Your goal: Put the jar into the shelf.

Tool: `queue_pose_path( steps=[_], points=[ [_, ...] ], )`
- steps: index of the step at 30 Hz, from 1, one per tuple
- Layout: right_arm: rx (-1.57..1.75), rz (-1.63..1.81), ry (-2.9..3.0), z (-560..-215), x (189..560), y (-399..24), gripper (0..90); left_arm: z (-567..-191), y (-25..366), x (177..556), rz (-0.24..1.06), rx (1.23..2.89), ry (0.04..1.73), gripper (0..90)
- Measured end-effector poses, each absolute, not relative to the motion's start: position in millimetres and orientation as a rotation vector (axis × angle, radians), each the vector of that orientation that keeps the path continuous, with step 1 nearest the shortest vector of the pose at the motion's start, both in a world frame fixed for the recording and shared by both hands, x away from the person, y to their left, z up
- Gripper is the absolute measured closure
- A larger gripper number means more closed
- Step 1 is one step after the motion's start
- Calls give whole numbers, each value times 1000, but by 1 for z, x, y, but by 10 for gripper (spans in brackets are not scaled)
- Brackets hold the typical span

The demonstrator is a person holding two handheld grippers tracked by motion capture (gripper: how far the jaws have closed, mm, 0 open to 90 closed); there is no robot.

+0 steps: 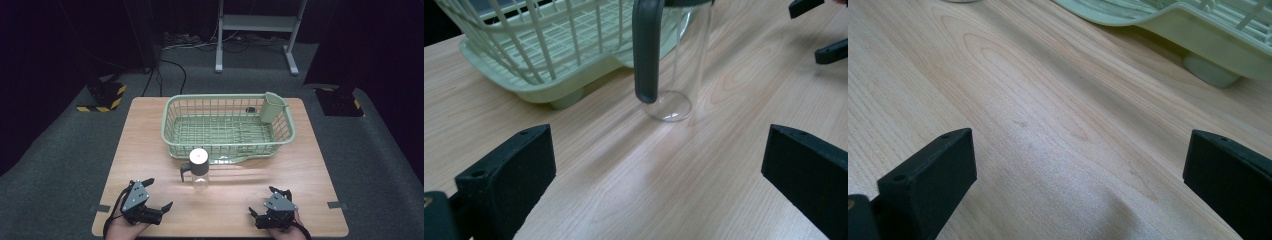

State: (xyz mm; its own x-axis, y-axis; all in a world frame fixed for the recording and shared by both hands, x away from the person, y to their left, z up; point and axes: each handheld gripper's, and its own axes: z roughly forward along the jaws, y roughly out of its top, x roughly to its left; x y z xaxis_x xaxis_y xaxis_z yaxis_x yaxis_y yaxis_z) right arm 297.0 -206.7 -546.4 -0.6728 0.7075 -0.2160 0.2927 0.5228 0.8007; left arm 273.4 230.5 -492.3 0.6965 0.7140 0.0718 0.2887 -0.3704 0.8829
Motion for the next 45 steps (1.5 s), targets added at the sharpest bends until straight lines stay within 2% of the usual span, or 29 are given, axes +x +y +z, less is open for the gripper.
queue_pose_path(
  steps=[7, 27, 45],
  points=[
    [813, 1044, 2237, -546, 297, -207, 4, -480, 226, 277, 515, 1919, 752, 11],
    [814, 1047, 2242, -546, 297, -207, 3, -446, 208, 292, 507, 1885, 682, 9],
    [818, 1060, 2243, -546, 298, -208, 3, -433, 196, 307, 499, 1852, 654, 8]
  ],
)
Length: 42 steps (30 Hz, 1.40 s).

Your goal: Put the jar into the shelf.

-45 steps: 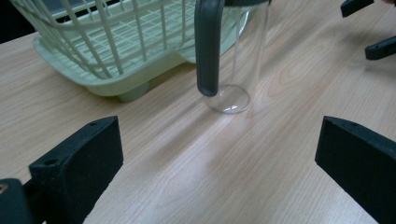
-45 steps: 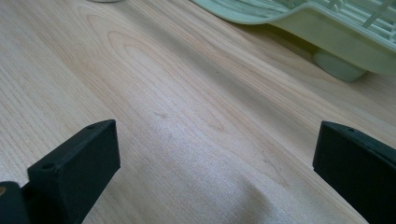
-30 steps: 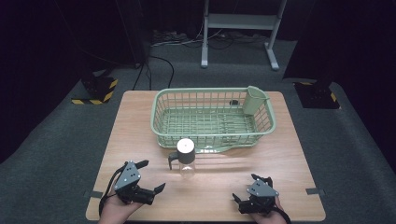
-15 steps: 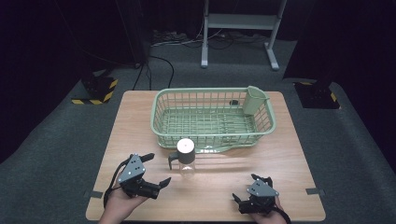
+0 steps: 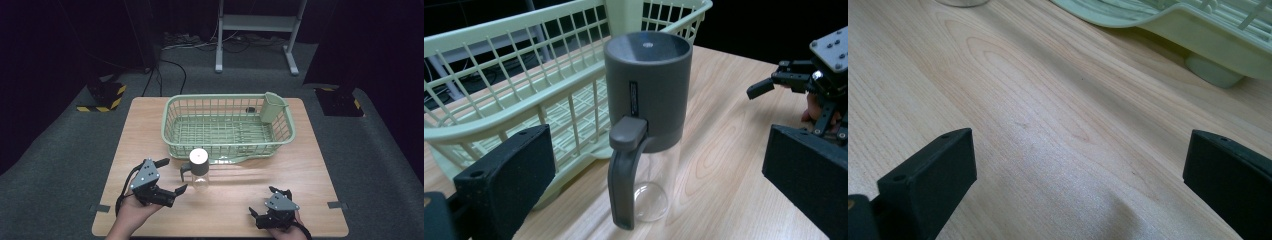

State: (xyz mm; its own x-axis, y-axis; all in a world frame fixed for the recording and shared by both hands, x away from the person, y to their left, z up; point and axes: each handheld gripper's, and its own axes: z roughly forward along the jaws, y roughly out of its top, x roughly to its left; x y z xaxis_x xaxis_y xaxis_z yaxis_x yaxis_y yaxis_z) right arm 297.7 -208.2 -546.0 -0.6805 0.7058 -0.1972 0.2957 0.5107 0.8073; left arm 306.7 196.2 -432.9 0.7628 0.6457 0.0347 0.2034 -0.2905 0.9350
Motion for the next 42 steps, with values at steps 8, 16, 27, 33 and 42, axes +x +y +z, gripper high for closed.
queue_pose_path(
  steps=[8, 16, 27, 33, 42],
  points=[
    [819, 1068, 2240, -546, 298, -209, 4, -432, 192, 314, 482, 1834, 645, 8],
    [816, 1066, 2239, -546, 297, -209, 3, -431, 190, 321, 483, 1815, 628, 8],
    [810, 1066, 2239, -546, 297, -208, 3, -434, 183, 333, 501, 1836, 636, 10],
    [809, 1070, 2243, -546, 297, -209, 3, -435, 177, 340, 489, 1838, 632, 14],
    [811, 1078, 2241, -546, 297, -209, 3, -437, 167, 349, 465, 1833, 604, 33]
  ],
)
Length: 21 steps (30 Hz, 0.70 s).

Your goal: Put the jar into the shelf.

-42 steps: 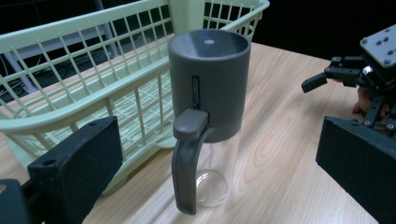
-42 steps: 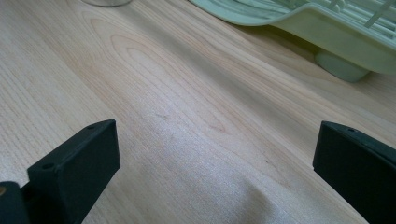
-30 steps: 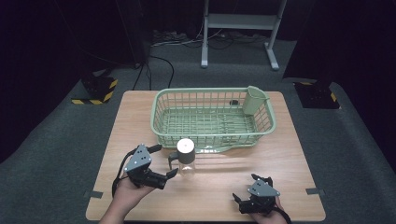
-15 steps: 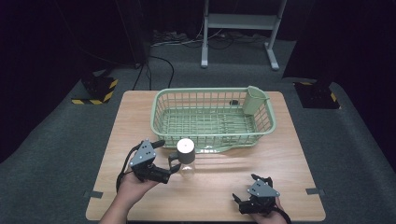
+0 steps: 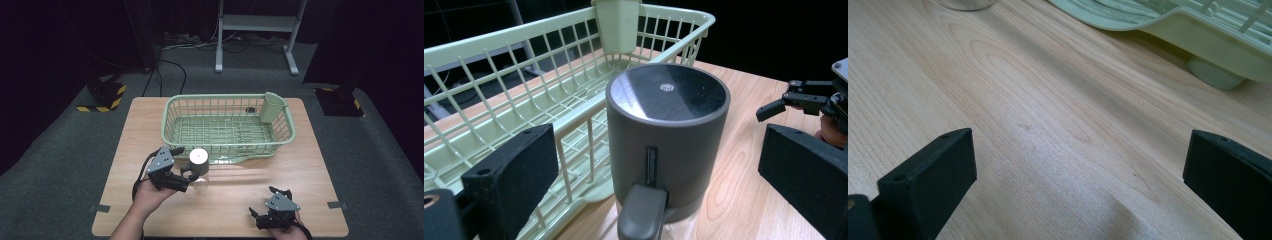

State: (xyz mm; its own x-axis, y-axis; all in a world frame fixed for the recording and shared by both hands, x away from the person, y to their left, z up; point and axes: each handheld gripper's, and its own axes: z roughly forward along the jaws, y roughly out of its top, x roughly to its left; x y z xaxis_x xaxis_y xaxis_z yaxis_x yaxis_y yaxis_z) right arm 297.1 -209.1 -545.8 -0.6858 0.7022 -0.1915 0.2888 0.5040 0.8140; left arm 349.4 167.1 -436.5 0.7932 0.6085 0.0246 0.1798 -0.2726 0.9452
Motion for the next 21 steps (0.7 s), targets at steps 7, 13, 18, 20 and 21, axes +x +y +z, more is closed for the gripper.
queue_pose_path(
  steps=[7, 13, 18, 20, 21],
  points=[
    [810, 1082, 2242, -546, 297, -209, 3, -437, 161, 355, 447, 1827, 582, 68],
    [808, 1085, 2242, -546, 297, -210, 3, -440, 156, 360, 423, 1823, 565, 108],
    [811, 1089, 2242, -546, 297, -210, 4, -442, 152, 363, 401, 1816, 560, 170],
    [811, 1090, 2242, -546, 297, -210, 3, -443, 151, 364, 398, 1814, 561, 191],
    [810, 1090, 2242, -546, 297, -210, 3, -443, 151, 365, 398, 1813, 564, 203]
  ],
)
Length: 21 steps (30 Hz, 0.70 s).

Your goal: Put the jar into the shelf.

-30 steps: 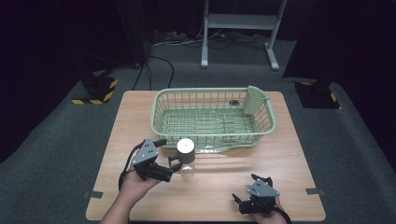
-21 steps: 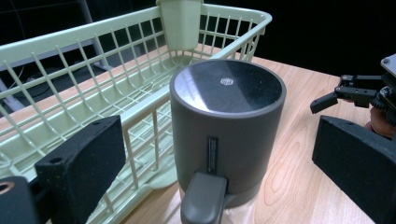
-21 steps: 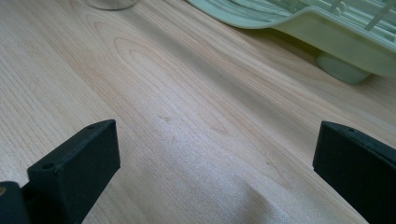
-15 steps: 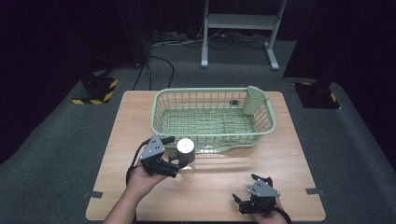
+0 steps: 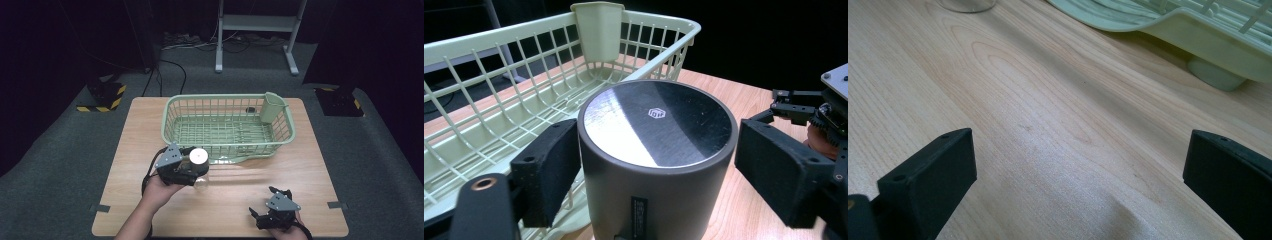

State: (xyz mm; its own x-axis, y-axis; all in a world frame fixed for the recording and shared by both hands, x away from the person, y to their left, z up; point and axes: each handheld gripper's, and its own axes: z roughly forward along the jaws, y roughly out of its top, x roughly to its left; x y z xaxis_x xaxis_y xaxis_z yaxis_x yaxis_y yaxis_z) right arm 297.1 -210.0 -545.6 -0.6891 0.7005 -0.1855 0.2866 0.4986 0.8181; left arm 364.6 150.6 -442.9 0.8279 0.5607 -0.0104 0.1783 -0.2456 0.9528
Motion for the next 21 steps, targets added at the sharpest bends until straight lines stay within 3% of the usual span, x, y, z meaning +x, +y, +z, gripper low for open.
queue_pose_path(
  steps=[10, 21],
  points=[
    [809, 1089, 2243, -546, 297, -210, 3, -444, 152, 366, 411, 1791, 570, 321],
    [805, 1089, 2245, -546, 297, -210, 3, -444, 154, 364, 425, 1770, 599, 331]
  ],
)
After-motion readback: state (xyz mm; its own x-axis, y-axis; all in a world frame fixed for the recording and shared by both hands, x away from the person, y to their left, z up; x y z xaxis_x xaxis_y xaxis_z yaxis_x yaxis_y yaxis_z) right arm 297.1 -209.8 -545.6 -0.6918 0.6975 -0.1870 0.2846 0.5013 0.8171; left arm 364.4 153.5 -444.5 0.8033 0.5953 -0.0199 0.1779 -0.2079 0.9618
